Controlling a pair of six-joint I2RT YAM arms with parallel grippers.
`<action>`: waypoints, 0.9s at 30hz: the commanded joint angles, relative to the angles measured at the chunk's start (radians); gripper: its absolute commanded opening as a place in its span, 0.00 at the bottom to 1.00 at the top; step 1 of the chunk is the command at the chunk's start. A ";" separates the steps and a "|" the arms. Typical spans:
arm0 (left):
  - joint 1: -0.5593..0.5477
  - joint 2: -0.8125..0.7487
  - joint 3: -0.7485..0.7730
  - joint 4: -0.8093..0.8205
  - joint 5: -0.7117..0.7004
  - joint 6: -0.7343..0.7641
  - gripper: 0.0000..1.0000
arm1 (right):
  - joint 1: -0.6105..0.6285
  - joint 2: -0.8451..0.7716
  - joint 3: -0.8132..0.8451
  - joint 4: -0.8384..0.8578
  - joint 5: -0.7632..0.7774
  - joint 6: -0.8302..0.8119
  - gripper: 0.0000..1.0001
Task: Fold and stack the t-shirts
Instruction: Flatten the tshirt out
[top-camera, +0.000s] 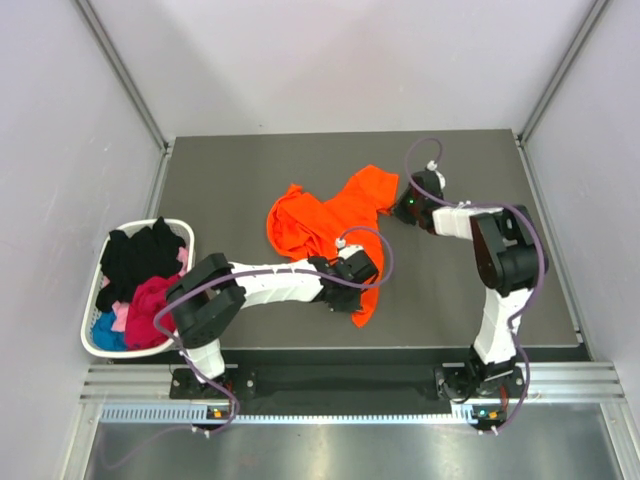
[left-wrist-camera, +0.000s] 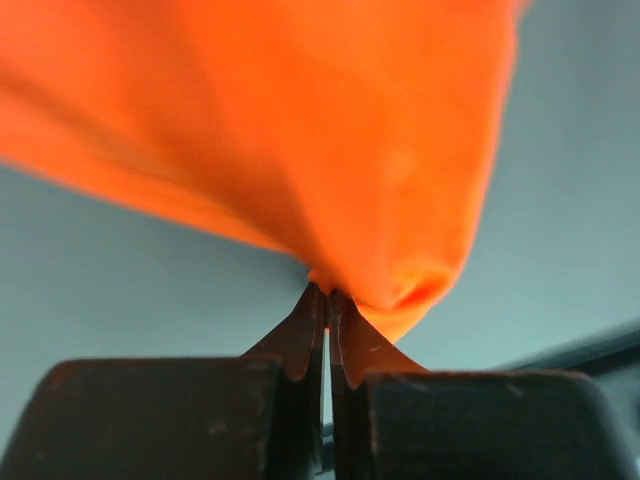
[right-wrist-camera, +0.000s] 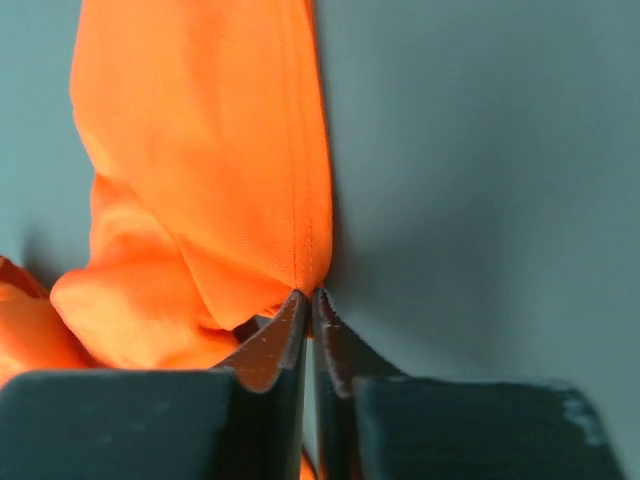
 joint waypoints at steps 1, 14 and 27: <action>0.042 -0.016 0.074 -0.277 -0.204 0.054 0.00 | -0.078 -0.214 -0.026 -0.164 0.056 -0.039 0.00; 0.198 -0.229 0.004 -0.380 -0.265 0.171 0.00 | -0.010 -0.872 -0.609 -0.437 -0.043 0.024 0.24; 0.198 -0.414 -0.091 -0.357 -0.146 0.174 0.59 | -0.125 -0.853 -0.416 -0.689 0.253 -0.011 0.48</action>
